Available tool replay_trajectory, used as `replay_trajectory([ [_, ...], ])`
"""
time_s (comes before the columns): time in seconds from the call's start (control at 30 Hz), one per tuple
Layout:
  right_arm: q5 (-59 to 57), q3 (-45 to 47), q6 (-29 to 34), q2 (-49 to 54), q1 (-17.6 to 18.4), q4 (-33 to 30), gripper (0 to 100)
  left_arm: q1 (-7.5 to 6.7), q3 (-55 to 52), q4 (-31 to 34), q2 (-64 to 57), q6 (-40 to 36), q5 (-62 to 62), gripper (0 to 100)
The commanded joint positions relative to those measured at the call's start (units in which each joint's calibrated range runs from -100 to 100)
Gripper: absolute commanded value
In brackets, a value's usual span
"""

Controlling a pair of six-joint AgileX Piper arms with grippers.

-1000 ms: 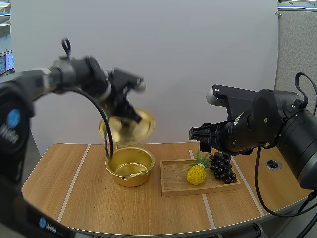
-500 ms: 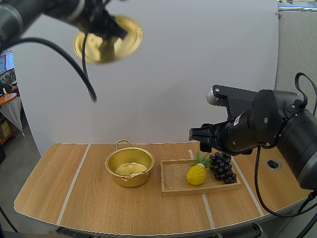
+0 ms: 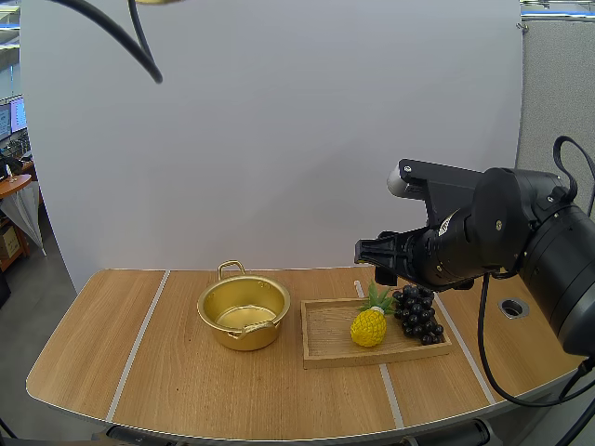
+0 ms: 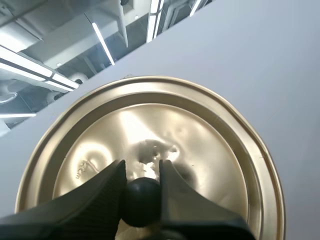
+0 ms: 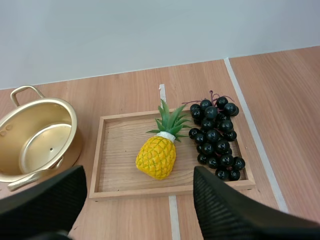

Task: Open the pot, put the pineapple inside, and close it

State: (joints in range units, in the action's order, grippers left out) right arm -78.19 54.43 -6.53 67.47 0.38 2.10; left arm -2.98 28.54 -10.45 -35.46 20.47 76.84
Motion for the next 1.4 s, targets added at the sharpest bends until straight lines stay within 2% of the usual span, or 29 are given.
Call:
replay_trajectory([
  [0.0,0.2,-0.5,-0.1,0.1,0.1,-0.1,100,-0.17,3.7,0.4,-0.3,-0.7,-4.7,0],
  [0.43,0.2,-0.5,-0.1,0.1,0.1,-0.1,100,-0.17,4.5,0.4,-0.3,-0.7,-5.6,0],
  [0.6,0.7,-0.5,3.2,0.1,0.1,1.0,100,-0.17,4.5,0.4,-0.3,-0.7,-5.6,0],
  [0.73,2.9,-0.5,3.3,-1.1,0.1,0.7,100,-0.17,4.5,0.4,-0.3,-0.7,-5.6,0],
  [0.9,3.4,-0.6,7.3,-6.6,0.1,-0.1,100,-0.17,4.5,0.4,-0.3,-0.7,-5.6,0],
  [1.23,7.4,-5.8,12.8,-24.6,0.1,-1.7,100,-0.17,4.5,0.4,-0.3,-0.7,-5.6,0],
  [1.37,8.9,-6.9,15.4,-27.7,0.1,-3.7,100,-0.17,4.5,0.4,-0.3,-0.7,-5.6,0],
])
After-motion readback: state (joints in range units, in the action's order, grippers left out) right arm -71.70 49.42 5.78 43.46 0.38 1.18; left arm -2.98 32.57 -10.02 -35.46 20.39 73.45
